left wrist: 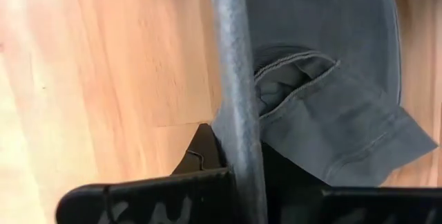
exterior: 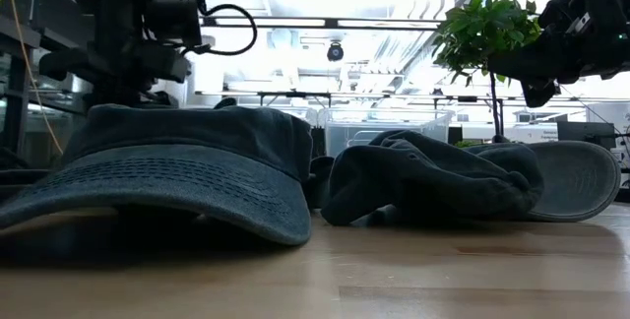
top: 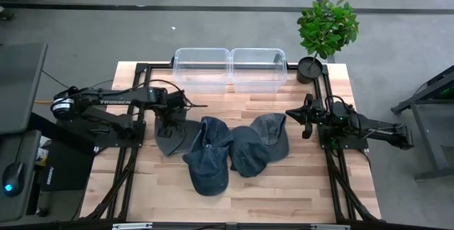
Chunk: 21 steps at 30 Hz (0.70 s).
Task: Pick and place caps into container
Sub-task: Put the left gray cap into the left transparent container
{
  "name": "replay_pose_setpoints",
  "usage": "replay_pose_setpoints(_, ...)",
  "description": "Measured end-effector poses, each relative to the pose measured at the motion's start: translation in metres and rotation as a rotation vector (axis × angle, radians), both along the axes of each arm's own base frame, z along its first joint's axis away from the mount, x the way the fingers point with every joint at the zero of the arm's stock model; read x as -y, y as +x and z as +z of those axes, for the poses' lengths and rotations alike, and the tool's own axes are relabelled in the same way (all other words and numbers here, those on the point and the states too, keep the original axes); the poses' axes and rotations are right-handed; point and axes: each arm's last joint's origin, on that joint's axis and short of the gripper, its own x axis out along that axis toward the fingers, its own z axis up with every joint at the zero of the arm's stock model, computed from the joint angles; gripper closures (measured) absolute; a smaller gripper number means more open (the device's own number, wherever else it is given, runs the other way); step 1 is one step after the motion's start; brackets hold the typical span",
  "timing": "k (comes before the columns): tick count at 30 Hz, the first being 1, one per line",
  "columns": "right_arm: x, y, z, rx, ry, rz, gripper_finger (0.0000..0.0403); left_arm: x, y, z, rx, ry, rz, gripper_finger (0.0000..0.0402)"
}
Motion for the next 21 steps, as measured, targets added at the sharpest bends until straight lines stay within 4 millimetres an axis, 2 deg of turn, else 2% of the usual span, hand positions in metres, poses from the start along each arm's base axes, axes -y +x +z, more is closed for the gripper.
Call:
replay_pose_setpoints(12, 0.0, 0.0, 0.0, 0.0, 0.0, 0.0, 0.0402, -0.018, -0.006, 0.004, 0.021, 0.009, 0.1, 0.0401)
replay_pose_setpoints(21, 0.0, 0.0, 0.0, 0.0, 0.0, 0.0, 0.0402, -0.03, -0.001, 0.026, 0.075, 0.024, 0.169, 0.0401)
